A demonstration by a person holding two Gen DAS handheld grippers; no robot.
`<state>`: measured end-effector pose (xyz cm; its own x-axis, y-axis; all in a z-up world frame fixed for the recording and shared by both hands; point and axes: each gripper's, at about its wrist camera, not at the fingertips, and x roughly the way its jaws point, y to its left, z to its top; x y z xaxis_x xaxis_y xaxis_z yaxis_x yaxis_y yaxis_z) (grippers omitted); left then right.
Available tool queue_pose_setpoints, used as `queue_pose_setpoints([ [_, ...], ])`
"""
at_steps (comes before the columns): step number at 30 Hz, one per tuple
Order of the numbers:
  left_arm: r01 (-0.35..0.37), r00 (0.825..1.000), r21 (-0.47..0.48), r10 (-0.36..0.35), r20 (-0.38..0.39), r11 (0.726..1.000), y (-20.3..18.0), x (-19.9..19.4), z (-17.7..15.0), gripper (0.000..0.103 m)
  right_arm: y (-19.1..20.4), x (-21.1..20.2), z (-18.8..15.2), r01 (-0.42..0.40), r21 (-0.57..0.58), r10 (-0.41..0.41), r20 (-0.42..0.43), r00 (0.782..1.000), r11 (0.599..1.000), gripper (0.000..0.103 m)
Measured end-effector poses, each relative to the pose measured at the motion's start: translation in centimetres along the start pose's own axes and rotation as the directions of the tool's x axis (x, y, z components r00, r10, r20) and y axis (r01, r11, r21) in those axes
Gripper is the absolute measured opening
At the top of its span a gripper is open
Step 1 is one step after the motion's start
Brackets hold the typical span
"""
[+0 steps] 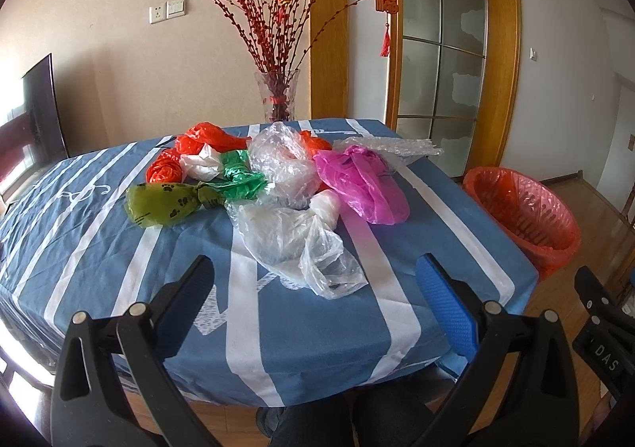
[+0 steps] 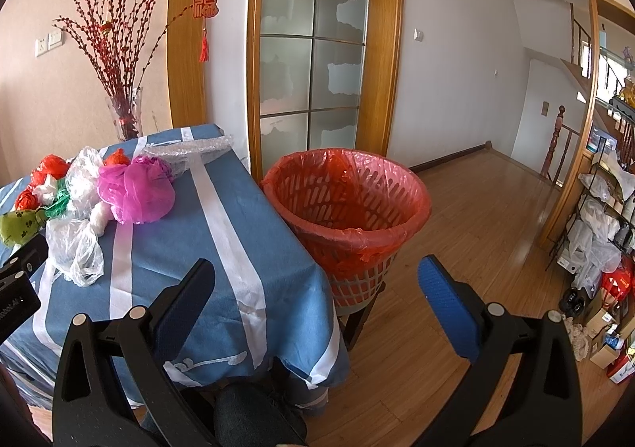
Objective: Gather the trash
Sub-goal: 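Grasp green paw-print bag with left tool while right tool grasps pink bag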
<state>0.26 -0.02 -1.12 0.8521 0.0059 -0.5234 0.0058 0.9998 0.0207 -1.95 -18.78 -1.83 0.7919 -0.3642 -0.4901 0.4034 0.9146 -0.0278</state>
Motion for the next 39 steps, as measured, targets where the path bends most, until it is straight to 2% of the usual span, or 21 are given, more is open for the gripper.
queue_pose_setpoints([
  [7,-0.022,0.999,-0.023,0.021,-0.037,0.999,1.3,1.1,0.0,0.099,1.0,0.8,0.3,-0.023,-0.019,0.022,-0.025,0.999,1.000,0.101],
  [13,-0.044,0.997,-0.072,0.039,-0.072,0.996,4.3,3.0,0.1,0.099,3.3,2.5,1.6,-0.134,-0.052,0.131,-0.052,0.990,0.990,0.101],
  [20,-0.159,0.985,-0.119,0.149,-0.087,0.980,10.2,5.9,2.1,0.099,7.8,5.8,5.0,-0.269,-0.044,0.265,-0.075,0.961,0.962,0.101],
  [24,-0.202,0.977,-0.127,0.191,-0.099,0.971,13.4,7.8,3.5,0.099,10.6,8.2,6.9,-0.346,-0.018,0.343,-0.086,0.935,0.938,0.090],
  [27,-0.212,0.973,-0.136,0.197,-0.117,0.968,15.4,9.5,4.4,0.099,13.2,10.5,7.6,-0.383,-0.029,0.377,-0.125,0.918,0.923,0.075],
  [31,-0.204,0.973,-0.137,0.185,-0.140,0.969,17.0,11.6,5.3,0.094,16.3,13.4,7.9,-0.432,-0.026,0.418,-0.202,0.886,0.902,0.061],
  [33,-0.188,0.972,-0.135,0.166,-0.164,0.973,17.4,12.8,5.6,0.090,17.8,14.6,7.9,-0.447,-0.030,0.429,-0.231,0.873,0.894,0.060],
  [36,-0.168,0.972,-0.132,0.142,-0.189,0.977,17.4,14.2,5.6,0.084,19.0,15.9,7.8,-0.448,-0.042,0.424,-0.260,0.868,0.893,0.059],
  [38,-0.158,0.970,-0.123,0.131,-0.206,0.980,17.4,15.1,5.7,0.081,19.6,16.9,7.4,-0.456,-0.046,0.424,-0.297,0.856,0.889,0.052],
  [39,-0.153,0.969,-0.118,0.125,-0.212,0.981,17.5,15.5,5.7,0.081,19.7,17.3,7.2,-0.463,-0.043,0.427,-0.318,0.846,0.885,0.045],
])
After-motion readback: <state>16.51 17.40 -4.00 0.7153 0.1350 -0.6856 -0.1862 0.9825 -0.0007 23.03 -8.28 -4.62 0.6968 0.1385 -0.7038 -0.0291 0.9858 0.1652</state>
